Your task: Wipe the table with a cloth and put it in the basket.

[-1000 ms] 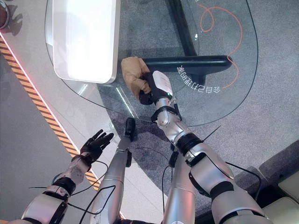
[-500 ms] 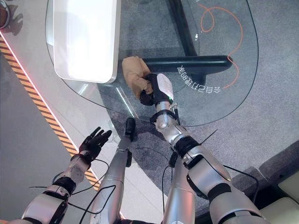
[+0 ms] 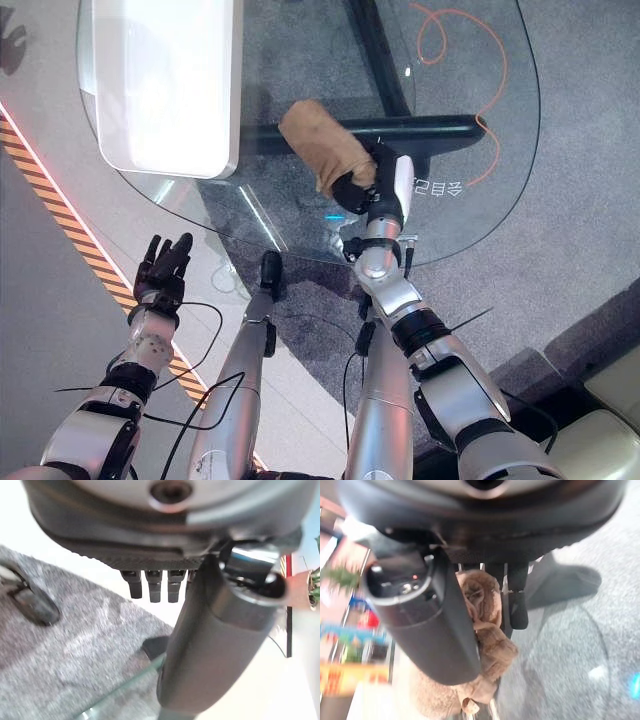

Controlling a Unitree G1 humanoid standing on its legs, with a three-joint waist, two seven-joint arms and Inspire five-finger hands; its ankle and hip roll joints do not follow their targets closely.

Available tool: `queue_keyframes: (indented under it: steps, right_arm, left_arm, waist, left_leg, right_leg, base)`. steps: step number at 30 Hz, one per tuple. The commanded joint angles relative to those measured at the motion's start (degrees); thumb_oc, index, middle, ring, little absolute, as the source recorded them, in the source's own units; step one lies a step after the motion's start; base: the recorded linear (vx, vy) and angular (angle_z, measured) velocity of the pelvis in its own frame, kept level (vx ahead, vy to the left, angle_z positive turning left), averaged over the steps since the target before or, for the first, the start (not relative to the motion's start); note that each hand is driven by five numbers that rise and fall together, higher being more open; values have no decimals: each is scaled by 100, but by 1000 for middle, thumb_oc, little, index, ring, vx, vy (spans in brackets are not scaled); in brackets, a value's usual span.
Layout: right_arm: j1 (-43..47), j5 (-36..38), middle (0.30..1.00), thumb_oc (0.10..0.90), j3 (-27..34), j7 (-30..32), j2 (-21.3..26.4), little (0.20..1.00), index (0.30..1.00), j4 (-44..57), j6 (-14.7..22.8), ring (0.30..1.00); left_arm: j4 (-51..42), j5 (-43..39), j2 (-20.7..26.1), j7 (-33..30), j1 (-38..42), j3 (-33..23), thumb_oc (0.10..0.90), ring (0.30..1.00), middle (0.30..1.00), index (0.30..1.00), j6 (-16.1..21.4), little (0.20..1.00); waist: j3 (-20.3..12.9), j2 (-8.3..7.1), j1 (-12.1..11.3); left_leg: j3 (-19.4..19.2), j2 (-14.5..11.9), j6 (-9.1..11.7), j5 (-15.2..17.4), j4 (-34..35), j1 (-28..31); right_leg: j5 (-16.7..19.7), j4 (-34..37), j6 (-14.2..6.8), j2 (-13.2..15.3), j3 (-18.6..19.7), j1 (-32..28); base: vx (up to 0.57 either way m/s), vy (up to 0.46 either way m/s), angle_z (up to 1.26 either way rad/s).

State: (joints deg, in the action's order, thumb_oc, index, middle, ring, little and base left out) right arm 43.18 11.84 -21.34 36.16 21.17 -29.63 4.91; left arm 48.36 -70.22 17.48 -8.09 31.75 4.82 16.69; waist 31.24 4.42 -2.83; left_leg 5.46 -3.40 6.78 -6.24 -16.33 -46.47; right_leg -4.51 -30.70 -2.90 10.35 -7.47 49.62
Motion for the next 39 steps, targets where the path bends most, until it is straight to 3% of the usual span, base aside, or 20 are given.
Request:
queue_keyframes:
  steps: [1, 14, 22, 32, 39]
  right_arm:
    - [-49, -66, 300, 100, 211, 32, 139, 200, 300, 1250, 924, 300]
    - [-615, -226, 300, 100, 800, -628, 65, 200, 300, 2596, 1365, 300]
    - [-815, -463, 300, 100, 984, -978, -195, 200, 300, 3294, 1573, 300]
    - [-908, -568, 300, 100, 1036, -1279, -323, 200, 300, 3883, 1590, 300]
    - [-1023, -551, 300, 100, 1084, -1512, -364, 200, 300, 4210, 1660, 300]
  left_arm:
    - [-280, -314, 348, 85, -54, -362, 800, 900, 900, 900, 478, 900]
    - [-1591, -843, 250, 558, -318, -782, 800, 900, 900, 900, 1169, 900]
    - [-2680, -716, -187, 955, -525, -959, 800, 900, 900, 900, 1651, 900]
    - [-3781, -281, -426, 994, -712, -894, 800, 900, 900, 900, 1716, 900]
    - [-4600, -122, -415, 1181, -803, -818, 800, 900, 900, 900, 1489, 900]
  waist:
    - [-144, -39, 77]
    - [-144, -82, 172]
    - [-144, -136, 147]
    - [-144, -166, 109]
    - [-144, -176, 98]
  left_leg:
    - [-661, 418, -626, 348, -288, -9]
    - [-666, 427, -664, 433, -358, -22]
    - [-627, 450, -687, 479, -386, -22]
    - [-592, 460, -699, 489, -389, 12]
    - [-579, 474, -708, 492, -387, 53]
  right_leg:
    - [311, 439, 103, -512, -64, -12]
    - [260, 419, 94, -546, 30, -18]
    - [260, 455, 84, -556, 37, -65]
    - [279, 501, 79, -565, 31, -147]
    - [291, 523, 79, -570, 24, -207]
  base:
    - [0, 0, 0]
    - [0, 0, 0]
    - [-1, -20, 0]
    - [0, 0, 0]
    - [0, 0, 0]
